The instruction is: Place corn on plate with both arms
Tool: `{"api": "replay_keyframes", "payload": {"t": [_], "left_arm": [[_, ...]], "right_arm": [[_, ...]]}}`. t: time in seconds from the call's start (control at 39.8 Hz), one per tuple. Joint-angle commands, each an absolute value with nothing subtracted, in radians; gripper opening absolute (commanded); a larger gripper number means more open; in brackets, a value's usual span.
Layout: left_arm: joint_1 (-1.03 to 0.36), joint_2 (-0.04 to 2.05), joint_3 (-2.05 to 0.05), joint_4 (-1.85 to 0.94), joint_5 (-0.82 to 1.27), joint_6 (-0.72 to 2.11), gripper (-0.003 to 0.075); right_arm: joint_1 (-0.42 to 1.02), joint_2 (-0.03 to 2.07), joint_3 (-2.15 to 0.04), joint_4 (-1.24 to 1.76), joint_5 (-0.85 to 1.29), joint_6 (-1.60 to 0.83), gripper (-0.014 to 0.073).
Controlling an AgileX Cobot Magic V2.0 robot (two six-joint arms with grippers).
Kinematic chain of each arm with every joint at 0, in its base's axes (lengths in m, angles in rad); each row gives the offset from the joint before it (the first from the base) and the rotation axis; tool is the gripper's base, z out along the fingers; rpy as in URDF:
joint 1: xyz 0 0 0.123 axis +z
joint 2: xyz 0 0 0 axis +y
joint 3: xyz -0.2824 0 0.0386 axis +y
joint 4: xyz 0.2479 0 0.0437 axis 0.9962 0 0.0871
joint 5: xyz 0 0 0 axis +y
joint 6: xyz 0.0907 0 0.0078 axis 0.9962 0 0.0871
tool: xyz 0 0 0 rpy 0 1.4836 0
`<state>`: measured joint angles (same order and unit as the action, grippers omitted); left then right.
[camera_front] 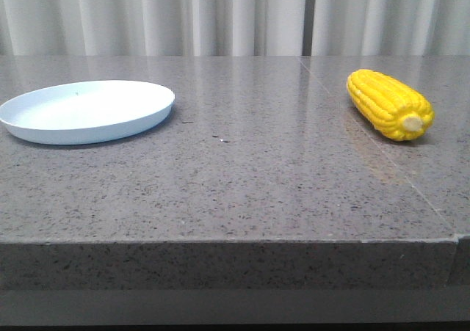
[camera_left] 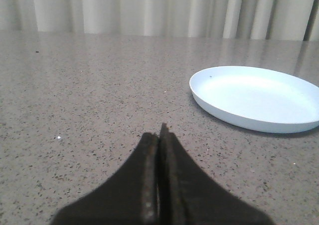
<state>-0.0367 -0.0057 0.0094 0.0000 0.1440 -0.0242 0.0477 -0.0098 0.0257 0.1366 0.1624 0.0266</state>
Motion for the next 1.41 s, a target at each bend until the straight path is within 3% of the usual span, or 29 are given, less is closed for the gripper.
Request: {"api": "replay_keyframes", "payload": {"t": [0.0,1.23,1.38], "left_arm": [[-0.037,-0.023,0.031,-0.006,0.062,-0.026,-0.0020],[-0.037,-0.023,0.031,-0.006,0.055,-0.026,-0.0020],[-0.037,-0.023,0.031,-0.006,-0.056,-0.026,-0.0020]], "right_arm": [[0.044,-0.028,0.005,0.139,0.088,0.021,-0.0063],[0.043,-0.028,0.005,0.139,0.081,0.021,-0.0063],[0.043,-0.028,-0.004,0.139,0.010,0.021,-0.0063]]}}
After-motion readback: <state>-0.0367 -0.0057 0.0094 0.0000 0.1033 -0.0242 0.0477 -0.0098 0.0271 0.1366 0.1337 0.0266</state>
